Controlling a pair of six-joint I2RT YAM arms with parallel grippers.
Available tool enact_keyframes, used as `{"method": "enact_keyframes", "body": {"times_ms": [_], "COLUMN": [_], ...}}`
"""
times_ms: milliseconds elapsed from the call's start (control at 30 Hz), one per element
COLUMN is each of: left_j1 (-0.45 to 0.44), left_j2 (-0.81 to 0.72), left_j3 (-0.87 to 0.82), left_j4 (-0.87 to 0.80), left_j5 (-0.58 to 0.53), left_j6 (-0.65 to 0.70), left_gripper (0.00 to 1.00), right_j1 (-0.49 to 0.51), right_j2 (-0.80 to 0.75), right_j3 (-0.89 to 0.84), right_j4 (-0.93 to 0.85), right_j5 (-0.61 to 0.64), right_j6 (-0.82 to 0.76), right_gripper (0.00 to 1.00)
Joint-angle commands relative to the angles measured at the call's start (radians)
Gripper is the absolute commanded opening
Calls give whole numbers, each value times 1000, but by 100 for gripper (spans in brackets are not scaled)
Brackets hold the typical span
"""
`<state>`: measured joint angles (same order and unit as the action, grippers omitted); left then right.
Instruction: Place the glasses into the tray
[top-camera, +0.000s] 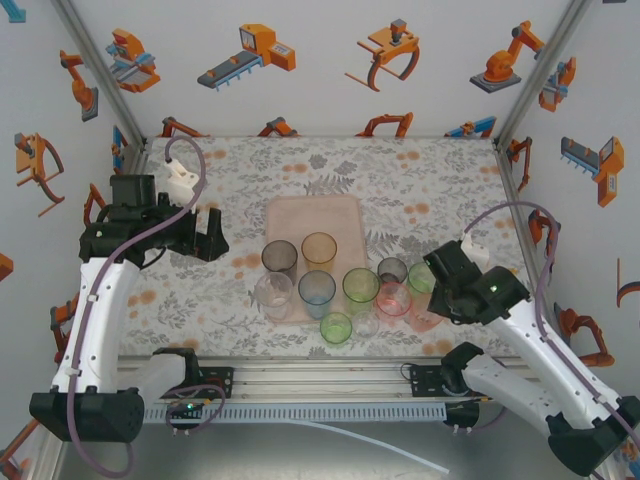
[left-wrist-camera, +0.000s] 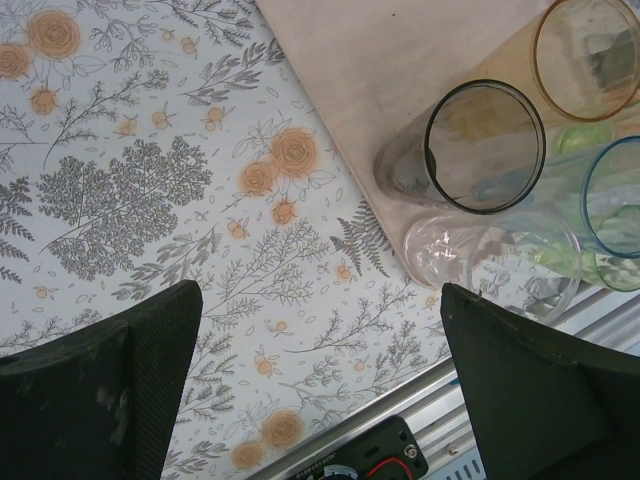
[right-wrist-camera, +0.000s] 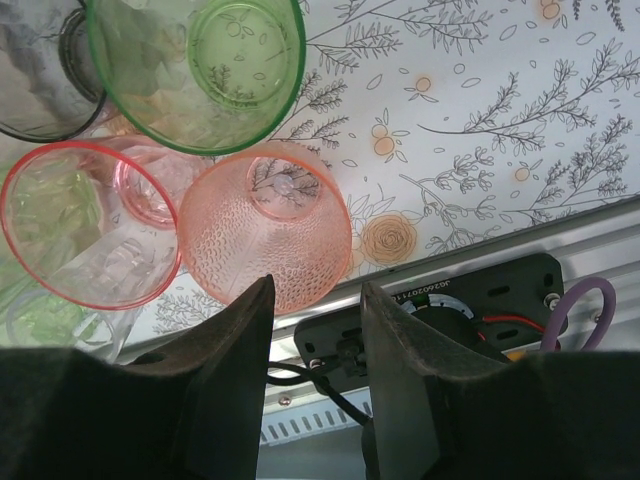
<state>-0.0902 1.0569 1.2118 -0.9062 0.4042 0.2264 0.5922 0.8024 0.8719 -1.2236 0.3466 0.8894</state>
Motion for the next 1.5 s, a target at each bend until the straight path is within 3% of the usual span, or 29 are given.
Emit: {"method": "enact_keyframes", "body": {"times_ms": [0,633,1167,1467], "left_j1": [-6,-11,-14,-16], "left_j2": [-13,-32,-38,-35], "left_j3": [19,-5,-9,-6], "left_j4": [-19,-3,0,4], "left_j5": [1,5,18,25], "left_j6": [24,24,23,23], "left_gripper": [96,96,96,96], "right_j1": [-5,-5,-5,-5], "right_j2": [5,-14,-9,-38], "right_j3": [-26,-145,-196,-206], "right_j4": [-14,80,101,82], "right_j5": [40,-21,-65,-69], "right_j6": [66,117,145,163], "right_gripper": [40,35,21,9]}}
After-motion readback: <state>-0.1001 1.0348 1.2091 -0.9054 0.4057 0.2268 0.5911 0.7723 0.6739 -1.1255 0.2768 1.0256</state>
